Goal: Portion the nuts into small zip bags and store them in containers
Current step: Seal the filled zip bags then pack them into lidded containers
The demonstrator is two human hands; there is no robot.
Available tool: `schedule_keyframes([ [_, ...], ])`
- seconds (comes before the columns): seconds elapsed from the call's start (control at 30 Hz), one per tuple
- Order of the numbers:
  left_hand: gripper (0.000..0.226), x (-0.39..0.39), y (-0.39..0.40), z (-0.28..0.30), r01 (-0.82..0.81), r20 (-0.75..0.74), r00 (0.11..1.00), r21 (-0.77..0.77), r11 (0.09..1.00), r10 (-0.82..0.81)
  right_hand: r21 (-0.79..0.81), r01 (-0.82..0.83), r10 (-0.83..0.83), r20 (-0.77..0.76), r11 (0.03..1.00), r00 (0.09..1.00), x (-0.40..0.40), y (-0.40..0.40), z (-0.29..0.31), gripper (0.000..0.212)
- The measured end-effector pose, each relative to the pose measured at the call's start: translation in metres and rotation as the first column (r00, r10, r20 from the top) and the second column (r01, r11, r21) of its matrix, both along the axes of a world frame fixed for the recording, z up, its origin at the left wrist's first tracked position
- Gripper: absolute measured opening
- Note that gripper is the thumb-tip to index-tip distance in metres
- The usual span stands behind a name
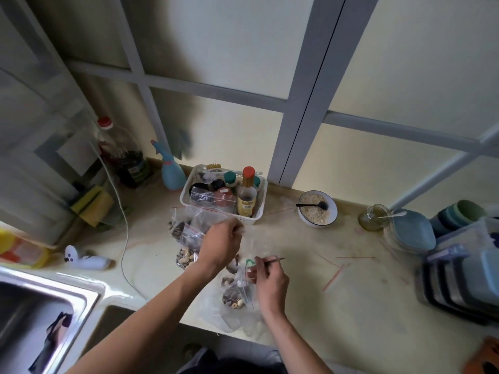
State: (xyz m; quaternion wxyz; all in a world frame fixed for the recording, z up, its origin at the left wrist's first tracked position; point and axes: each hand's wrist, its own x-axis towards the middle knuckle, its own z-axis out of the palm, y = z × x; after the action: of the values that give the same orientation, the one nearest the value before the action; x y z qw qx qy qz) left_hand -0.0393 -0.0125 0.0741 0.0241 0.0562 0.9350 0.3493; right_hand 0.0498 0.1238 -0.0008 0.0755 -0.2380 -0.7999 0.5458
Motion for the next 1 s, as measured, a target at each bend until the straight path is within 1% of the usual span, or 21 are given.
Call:
schedule_keyframes([
  [0.07,0.008,-0.003,0.006,0.006,0.021,0.020,1.000,0.076,0.997,-0.023,-0.016,-0.001,0.001,0.001,1.000,1.000,0.001,0.002,-0.003,0.017],
  [0.2,0.008,-0.006,0.018,0.011,0.086,-0.012,0.996,0.130,0.988,-0.085,-0.025,-0.008,0.009,0.017,1.000,1.000,0.000,0.002,-0.007,0.028],
  [0.27,0.009,-0.003,0.023,0.009,0.124,-0.019,0.992,0.131,0.984,-0.123,-0.042,-0.018,0.019,0.023,0.999,1.000,0.000,0.002,-0.006,0.014],
  [0.3,0.009,0.000,0.026,0.008,0.150,-0.019,0.989,0.131,0.980,-0.149,-0.055,-0.018,0.019,0.026,0.998,0.999,-0.001,0.004,-0.007,0.013],
  [0.37,0.010,0.007,0.033,0.007,0.199,-0.021,0.980,0.133,0.971,-0.198,-0.043,-0.014,0.015,0.019,0.999,1.000,-0.001,0.008,-0.009,0.027],
  [0.4,0.010,0.010,0.036,0.007,0.213,-0.024,0.977,0.141,0.967,-0.211,-0.034,-0.018,0.018,0.017,0.999,1.000,-0.001,0.010,-0.010,0.030],
  [0.47,0.009,0.015,0.043,0.008,0.217,-0.031,0.976,0.172,0.961,-0.214,-0.043,-0.011,0.012,0.023,0.999,1.000,0.001,0.013,-0.006,0.027],
  [0.53,0.008,0.018,0.049,0.010,0.206,-0.037,0.979,0.186,0.961,-0.203,-0.109,0.010,-0.006,0.033,0.994,0.999,0.001,0.015,-0.001,0.021],
  [0.6,0.009,0.020,0.053,0.013,0.194,-0.044,0.981,0.194,0.962,-0.189,-0.243,0.063,-0.050,0.060,0.968,0.997,0.001,0.018,-0.004,0.016],
  [0.7,0.008,0.023,0.058,0.020,0.222,-0.082,0.974,0.179,0.958,-0.210,-0.464,0.173,-0.127,0.130,0.869,0.983,0.001,0.025,-0.006,0.010],
  [0.77,0.007,0.029,0.062,0.024,0.301,-0.110,0.952,0.150,0.942,-0.287,-0.505,0.198,-0.115,0.190,0.840,0.975,0.004,0.031,-0.008,0.013],
  [0.83,0.006,0.037,0.066,0.028,0.367,-0.123,0.927,0.108,0.924,-0.353,-0.491,0.200,-0.087,0.242,0.848,0.966,0.007,0.037,-0.015,0.015],
  [0.87,0.006,0.040,0.068,0.029,0.374,-0.127,0.924,0.091,0.923,-0.361,-0.481,0.193,-0.075,0.253,0.855,0.965,0.008,0.040,-0.020,0.016],
  [0.93,0.005,0.042,0.071,0.027,0.305,-0.155,0.944,0.072,0.949,-0.292,-0.468,0.179,-0.061,0.256,0.866,0.965,0.010,0.045,-0.027,0.019],
  [1.0,0.003,0.041,0.072,0.025,0.119,-0.182,0.977,0.056,0.991,-0.108,-0.495,0.188,-0.070,0.247,0.848,0.966,0.012,0.047,-0.023,0.017],
])
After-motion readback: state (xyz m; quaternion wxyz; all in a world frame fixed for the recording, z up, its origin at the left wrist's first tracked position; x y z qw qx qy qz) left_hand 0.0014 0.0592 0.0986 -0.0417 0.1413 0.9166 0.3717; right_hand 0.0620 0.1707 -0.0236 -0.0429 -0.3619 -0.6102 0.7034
